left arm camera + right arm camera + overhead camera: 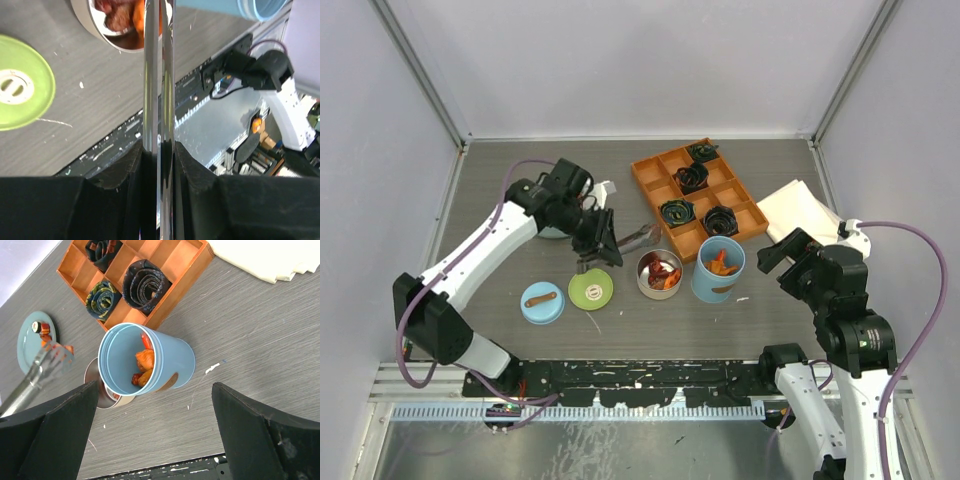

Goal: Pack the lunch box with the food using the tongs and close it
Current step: Place the fake food in the packing box.

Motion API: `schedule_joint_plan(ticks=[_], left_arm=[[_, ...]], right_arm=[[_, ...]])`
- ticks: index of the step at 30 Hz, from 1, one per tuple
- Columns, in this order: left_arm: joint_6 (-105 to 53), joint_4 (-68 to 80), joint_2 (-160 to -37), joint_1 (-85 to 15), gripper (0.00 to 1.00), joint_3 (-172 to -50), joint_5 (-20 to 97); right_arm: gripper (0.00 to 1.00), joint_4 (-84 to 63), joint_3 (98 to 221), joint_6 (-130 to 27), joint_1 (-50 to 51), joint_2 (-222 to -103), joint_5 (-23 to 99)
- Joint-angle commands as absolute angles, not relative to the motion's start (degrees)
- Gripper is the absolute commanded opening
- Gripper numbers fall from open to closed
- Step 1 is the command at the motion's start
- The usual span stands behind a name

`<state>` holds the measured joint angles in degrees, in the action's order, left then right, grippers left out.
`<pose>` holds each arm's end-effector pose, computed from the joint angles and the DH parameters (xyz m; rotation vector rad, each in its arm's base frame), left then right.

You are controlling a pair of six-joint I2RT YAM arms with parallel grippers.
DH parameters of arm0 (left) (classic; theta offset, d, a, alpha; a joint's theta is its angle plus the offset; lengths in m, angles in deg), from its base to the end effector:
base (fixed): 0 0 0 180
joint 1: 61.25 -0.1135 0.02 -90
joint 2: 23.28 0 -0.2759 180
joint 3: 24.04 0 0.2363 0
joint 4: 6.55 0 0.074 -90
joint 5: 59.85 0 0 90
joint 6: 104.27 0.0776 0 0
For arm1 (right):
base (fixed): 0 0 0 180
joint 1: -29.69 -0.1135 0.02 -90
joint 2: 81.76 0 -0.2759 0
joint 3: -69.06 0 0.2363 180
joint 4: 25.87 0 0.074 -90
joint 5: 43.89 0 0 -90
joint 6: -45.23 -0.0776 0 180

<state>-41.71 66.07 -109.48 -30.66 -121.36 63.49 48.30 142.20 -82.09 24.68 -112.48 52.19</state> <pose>0.2364 -0.1893 0.3124 0.2889 2.7846 -1.0748 0.0862 -0.0007 0.3343 0.6555 2.0357 0.3242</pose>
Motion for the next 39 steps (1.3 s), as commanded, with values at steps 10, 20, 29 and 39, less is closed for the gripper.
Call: schedule_joint_plan(ticks=[10, 20, 29, 39], left_arm=[[-44.0, 70.1, -102.9, -22.5, 0.16, -114.6, 63.4], [-43.5, 72.1, -104.3, -21.7, 0.25, -116.2, 60.3], [-42.7, 73.5, -105.1, -21.6, 0.34, -118.3, 59.3], [-43.4, 73.5, -103.2, -23.4, 0.34, -122.3, 53.0]], right_arm=[[1.00, 46.8, 143.0, -82.2, 24.9, -111.9, 51.4], [1.00, 47.4, 142.7, -82.0, 24.9, -111.3, 52.2], [1.00, 47.6, 142.5, -81.8, 24.9, -111.0, 52.7], [1.00, 47.6, 142.4, -81.9, 24.9, -111.2, 52.7]])
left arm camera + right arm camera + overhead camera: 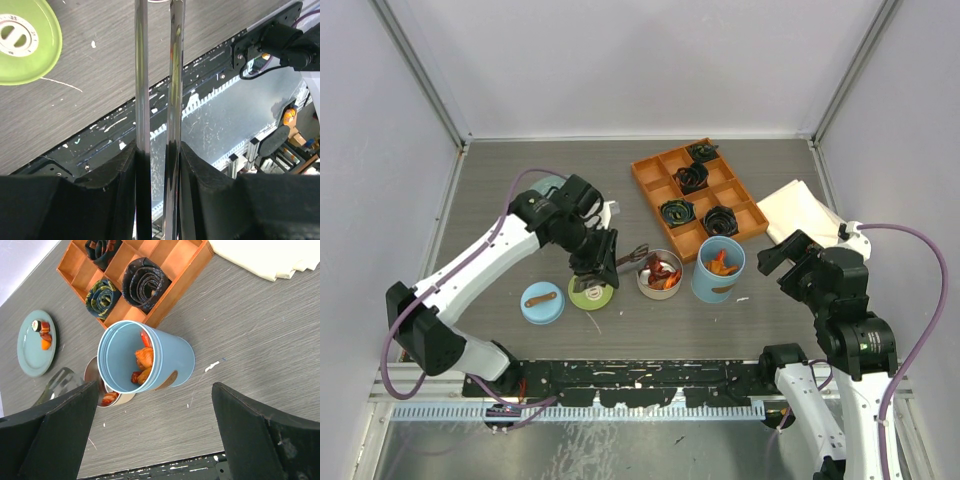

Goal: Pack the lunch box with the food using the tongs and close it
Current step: Place the fake food in the packing box, then pick up the fake food from the plate.

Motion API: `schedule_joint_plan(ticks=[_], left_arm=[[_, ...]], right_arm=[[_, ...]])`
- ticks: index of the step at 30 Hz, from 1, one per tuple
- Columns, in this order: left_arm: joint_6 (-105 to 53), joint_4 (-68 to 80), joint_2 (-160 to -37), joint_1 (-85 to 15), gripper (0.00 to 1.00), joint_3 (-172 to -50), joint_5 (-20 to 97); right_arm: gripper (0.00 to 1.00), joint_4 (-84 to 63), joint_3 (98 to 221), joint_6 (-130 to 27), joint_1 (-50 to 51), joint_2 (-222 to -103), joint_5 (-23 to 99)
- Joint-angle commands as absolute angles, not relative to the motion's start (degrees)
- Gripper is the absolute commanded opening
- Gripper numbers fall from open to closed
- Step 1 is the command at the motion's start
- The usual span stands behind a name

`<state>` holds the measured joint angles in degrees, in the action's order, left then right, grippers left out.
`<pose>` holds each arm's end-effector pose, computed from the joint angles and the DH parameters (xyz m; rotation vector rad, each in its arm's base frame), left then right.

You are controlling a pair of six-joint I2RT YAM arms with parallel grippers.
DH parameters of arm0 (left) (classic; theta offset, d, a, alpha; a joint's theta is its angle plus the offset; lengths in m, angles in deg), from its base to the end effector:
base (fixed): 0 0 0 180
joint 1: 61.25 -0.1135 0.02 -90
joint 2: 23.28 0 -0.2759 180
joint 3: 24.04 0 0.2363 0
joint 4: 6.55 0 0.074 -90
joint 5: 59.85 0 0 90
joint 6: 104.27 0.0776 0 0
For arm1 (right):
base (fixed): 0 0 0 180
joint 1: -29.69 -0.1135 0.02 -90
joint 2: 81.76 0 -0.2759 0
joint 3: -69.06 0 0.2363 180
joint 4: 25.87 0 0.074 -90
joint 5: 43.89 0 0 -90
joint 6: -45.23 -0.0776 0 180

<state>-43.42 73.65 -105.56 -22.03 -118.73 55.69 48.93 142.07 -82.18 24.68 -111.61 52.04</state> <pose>0.1866 -0.1955 0.3043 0.3888 2.9211 -0.8766 0.0822 -0.0008 0.3332 0.6554 2.0344 0.3285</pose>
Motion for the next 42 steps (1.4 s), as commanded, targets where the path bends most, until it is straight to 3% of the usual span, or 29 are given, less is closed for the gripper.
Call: schedule_joint_plan(ticks=[1, 15, 23, 42], left_arm=[[-43.4, 73.3, -102.9, -24.3, 0.34, -122.6, 52.7], [-39.9, 70.1, -105.5, -44.6, 0.35, -124.2, 51.4], [-38.9, 68.9, -110.7, -47.7, 0.36, -125.8, 43.6], [-35.1, 65.5, -117.0, -51.7, 0.37, -122.4, 44.3]], right_arm=[[1.00, 47.5, 142.5, -81.9, 24.9, -111.2, 52.8], [1.00, 47.1, 142.3, -81.9, 24.8, -111.8, 52.9], [1.00, 47.1, 142.8, -81.9, 24.9, -112.4, 53.2], [1.00, 47.1, 143.2, -82.1, 24.9, -112.9, 53.1]])
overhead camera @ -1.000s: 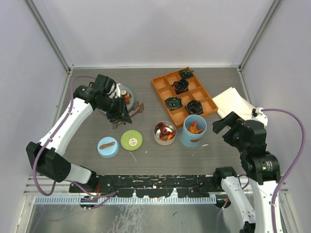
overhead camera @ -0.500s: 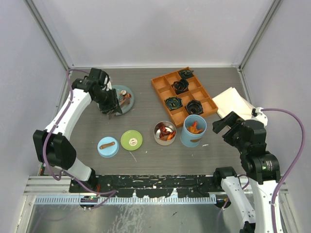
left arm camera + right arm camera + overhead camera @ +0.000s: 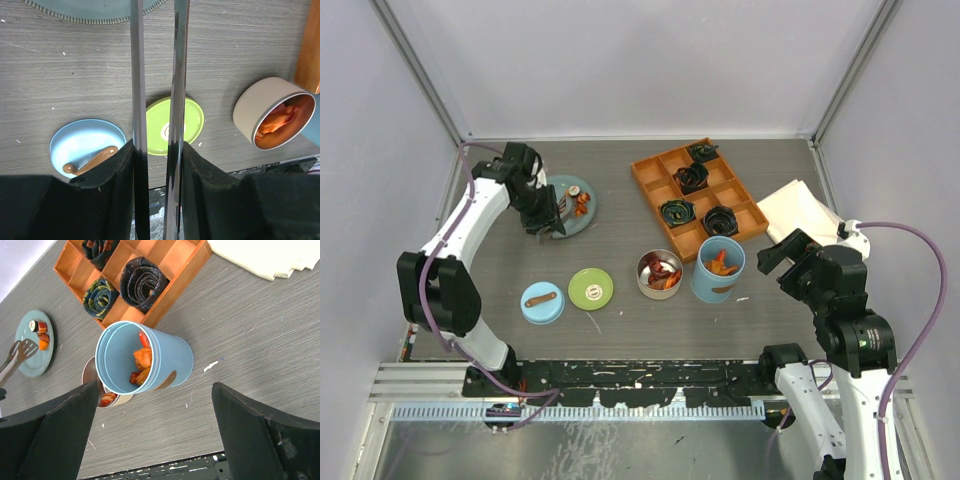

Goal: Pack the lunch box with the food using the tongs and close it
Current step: Pick up the fake food from the plate.

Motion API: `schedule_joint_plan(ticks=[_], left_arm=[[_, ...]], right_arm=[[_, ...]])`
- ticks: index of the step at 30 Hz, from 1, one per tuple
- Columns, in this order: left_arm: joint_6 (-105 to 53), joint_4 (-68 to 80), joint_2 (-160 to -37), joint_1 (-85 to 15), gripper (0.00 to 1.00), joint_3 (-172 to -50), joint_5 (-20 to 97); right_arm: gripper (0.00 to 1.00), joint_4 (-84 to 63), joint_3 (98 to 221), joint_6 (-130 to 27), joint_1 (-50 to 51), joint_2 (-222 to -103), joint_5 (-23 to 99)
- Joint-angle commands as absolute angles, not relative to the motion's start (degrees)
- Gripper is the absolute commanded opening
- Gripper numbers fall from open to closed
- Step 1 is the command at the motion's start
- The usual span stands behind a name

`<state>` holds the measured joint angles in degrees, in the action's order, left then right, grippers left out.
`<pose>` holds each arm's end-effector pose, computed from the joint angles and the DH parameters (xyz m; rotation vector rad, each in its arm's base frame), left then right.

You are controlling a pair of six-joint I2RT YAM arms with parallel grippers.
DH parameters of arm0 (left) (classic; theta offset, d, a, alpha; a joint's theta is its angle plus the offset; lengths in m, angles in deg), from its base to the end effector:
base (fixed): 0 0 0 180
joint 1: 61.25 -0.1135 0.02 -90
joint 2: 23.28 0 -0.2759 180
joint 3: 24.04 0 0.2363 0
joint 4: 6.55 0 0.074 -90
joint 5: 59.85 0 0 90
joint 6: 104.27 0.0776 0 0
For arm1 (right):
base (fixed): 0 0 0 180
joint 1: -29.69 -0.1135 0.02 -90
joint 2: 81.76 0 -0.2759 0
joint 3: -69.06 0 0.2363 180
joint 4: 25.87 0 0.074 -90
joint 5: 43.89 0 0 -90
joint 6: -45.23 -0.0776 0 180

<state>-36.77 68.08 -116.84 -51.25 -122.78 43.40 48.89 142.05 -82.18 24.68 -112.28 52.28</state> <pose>0.3169 -0.0739 0.2702 -0.2486 2.8161 -0.4585 0.0848 -0.0009 0.3324 0.6601 2.0437 0.3201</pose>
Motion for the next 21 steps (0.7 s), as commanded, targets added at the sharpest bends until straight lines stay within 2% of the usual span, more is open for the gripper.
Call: schedule_joint_plan(ticks=[1, 21], left_arm=[[-35.1, 65.2, -117.1, -51.7, 0.37, -122.1, 44.4], [-34.2, 63.3, -122.7, -51.8, 0.38, -122.8, 44.4]], right_arm=[[1.00, 47.1, 143.2, -82.1, 24.9, -113.0, 53.1], [1.00, 46.7, 142.7, -81.9, 24.9, -113.2, 53.1]])
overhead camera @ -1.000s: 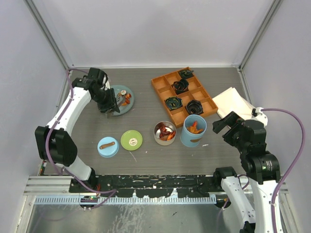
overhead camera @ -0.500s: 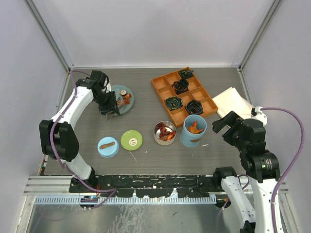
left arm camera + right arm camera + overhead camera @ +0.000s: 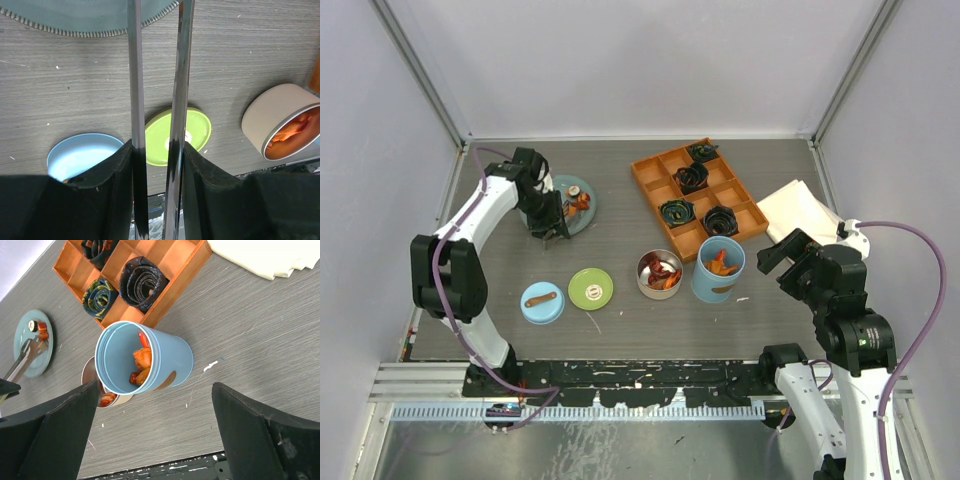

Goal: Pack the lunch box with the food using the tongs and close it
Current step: Pick up the fake food from the plate.

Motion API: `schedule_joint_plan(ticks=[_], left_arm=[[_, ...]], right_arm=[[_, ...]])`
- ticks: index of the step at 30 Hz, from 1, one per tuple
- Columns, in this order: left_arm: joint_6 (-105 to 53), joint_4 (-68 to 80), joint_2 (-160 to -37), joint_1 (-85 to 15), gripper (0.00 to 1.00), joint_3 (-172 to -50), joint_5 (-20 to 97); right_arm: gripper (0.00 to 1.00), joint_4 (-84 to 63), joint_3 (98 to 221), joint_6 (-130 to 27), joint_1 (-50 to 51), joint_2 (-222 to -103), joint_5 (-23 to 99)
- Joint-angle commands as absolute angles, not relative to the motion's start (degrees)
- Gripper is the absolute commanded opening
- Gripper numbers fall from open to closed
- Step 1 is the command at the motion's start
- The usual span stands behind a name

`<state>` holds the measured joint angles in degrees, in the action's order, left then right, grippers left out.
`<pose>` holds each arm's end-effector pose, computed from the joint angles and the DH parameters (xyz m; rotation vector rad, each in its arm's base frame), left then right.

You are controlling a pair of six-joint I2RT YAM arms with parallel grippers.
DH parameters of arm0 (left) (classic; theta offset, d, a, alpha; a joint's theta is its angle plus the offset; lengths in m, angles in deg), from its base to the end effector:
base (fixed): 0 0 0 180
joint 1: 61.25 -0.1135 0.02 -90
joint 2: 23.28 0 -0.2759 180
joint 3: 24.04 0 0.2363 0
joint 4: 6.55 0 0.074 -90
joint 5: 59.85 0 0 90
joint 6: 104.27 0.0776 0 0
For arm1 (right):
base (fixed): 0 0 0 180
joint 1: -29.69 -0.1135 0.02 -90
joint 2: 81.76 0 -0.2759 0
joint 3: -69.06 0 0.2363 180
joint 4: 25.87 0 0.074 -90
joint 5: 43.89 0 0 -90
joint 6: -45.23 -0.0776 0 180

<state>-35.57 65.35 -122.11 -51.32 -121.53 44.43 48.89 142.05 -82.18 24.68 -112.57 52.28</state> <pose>0.3332 -0.0778 0.2377 -0.2333 2.8825 -0.4635 0.0859 -0.0008 0.3321 0.6613 2.0485 0.3183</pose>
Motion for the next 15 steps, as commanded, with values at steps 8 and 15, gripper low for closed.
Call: schedule_joint_plan(ticks=[8, 15], left_arm=[[-34.0, 63.9, -124.7, -52.2, 0.36, -124.7, 44.7], [-33.8, 64.9, -123.8, -52.4, 0.23, -124.1, 45.7]], right_arm=[[1.00, 46.7, 142.4, -81.7, 24.8, -113.4, 53.5], [1.00, 46.5, 142.2, -81.8, 24.9, -113.5, 53.4]])
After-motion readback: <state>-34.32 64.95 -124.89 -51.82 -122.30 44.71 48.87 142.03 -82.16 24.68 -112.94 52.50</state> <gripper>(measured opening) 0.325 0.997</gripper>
